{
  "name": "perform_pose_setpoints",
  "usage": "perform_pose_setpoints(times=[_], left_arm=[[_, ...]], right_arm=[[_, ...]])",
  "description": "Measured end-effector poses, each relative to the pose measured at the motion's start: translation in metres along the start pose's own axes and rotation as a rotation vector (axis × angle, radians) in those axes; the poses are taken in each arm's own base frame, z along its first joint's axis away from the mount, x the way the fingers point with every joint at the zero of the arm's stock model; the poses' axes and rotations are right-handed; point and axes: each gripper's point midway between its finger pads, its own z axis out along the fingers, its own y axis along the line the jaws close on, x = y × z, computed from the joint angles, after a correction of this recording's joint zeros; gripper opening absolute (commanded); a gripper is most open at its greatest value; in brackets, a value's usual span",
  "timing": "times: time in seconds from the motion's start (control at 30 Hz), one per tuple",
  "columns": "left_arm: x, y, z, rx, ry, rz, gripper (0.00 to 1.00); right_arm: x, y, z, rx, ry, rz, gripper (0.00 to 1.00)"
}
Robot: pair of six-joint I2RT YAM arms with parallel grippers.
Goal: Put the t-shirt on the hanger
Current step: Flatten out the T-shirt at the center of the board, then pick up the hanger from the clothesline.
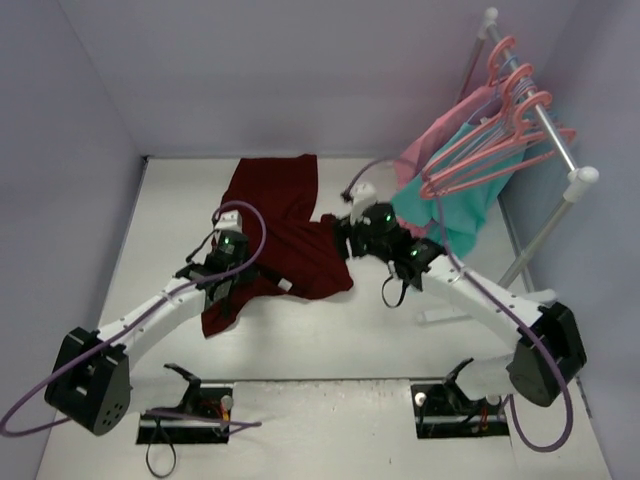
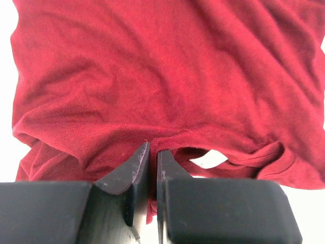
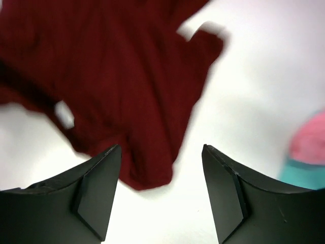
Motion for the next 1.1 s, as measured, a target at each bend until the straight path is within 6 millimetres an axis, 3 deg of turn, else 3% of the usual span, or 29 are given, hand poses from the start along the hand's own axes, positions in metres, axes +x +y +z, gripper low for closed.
perform_pose_setpoints(times=[0.13,0.23,0.33,0.47,0.6,0.8,0.97,1.1], left_arm=[[-0.020,-0.013,-0.007,0.027,-0.031,-0.003,0.00],[-0.037,-0.024,-0.013,0.060,-0.059,0.003,0.00],[-0.042,-0.029,-0.017,0.075,-0.060,0.023,0.00],[-0.038,-0.031,-0.020,0.084,-0.036,0.057,0.00],[-0.038,-0.031,-0.024,0.083,-0.020,0.089,0.00],[-0.048,-0.038,-0.031,0.108,-0.028,0.119,0.00],[-0.044,-0.038,-0.032,0.111,-0.010,0.134,0.00],[-0.039,-0.035,-0.033,0.103,0.014,0.141,0.00]], right_arm=[[-0.100,-0.030,-0.059,0.181,-0.288,0.127,0.58],[-0.152,-0.059,-0.125,0.322,-0.494,0.248,0.60],[-0.173,-0.089,-0.178,0.474,-0.626,0.365,0.69],[-0.168,-0.126,-0.217,0.695,-0.683,0.458,0.72],[-0.162,-0.157,-0.230,0.881,-0.674,0.494,0.72],[-0.169,-0.214,-0.227,1.049,-0.666,0.571,0.74],[-0.176,-0.240,-0.211,1.068,-0.655,0.614,0.74],[-0.170,-0.256,-0.196,1.070,-0.631,0.644,0.73]])
